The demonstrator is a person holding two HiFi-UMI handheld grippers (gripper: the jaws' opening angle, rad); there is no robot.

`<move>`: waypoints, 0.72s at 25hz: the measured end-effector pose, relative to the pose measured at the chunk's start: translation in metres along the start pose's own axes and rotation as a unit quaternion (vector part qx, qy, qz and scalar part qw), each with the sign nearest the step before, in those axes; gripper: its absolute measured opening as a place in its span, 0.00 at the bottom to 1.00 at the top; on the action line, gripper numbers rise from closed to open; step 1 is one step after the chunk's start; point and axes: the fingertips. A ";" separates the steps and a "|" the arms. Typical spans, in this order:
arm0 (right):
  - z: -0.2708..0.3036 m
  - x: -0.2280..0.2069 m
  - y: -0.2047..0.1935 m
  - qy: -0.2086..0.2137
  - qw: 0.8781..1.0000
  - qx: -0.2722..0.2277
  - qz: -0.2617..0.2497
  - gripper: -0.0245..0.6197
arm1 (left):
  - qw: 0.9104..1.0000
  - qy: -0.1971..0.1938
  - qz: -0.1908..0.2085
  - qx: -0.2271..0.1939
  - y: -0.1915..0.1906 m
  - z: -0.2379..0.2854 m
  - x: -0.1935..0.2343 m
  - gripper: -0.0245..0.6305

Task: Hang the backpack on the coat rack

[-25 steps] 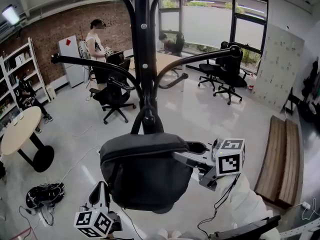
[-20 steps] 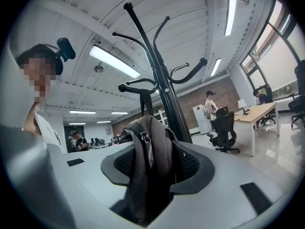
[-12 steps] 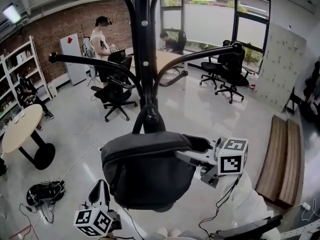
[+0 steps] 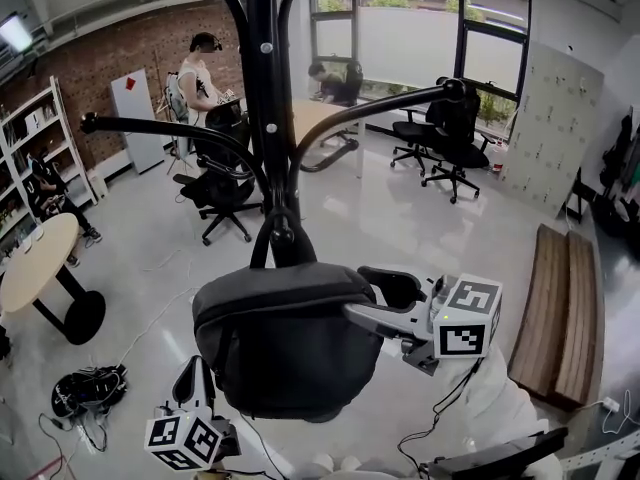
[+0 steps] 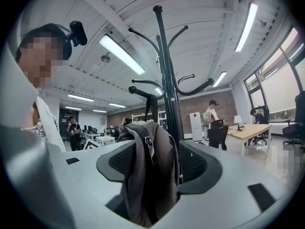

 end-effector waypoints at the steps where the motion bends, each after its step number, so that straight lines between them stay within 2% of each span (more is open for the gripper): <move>1: -0.003 0.001 0.001 0.000 1.000 -0.001 -0.001 0.43 | 1.000 0.000 0.000 0.000 -0.001 -0.001 -0.001 0.04; 6: -0.025 -0.002 0.019 0.002 0.997 -0.055 0.050 0.43 | 1.000 0.005 -0.002 0.003 -0.003 -0.002 -0.004 0.04; 9: -0.040 -0.014 0.025 -0.022 0.994 -0.079 0.075 0.43 | 1.000 0.011 -0.001 0.000 -0.004 -0.004 -0.006 0.04; 14: -0.069 -0.042 0.013 -0.110 0.983 -0.100 0.107 0.43 | 1.000 0.017 -0.004 0.001 -0.007 -0.011 -0.006 0.04; 18: -0.089 -0.070 -0.024 -0.196 0.968 -0.093 0.127 0.42 | 1.000 0.018 -0.008 0.006 -0.015 -0.013 -0.006 0.04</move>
Point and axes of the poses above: the fingertips, and each gripper's own axes: z forward along the fingers, x to its left, y out of its top, and after that the axes turned 8 degrees about x, right-handed
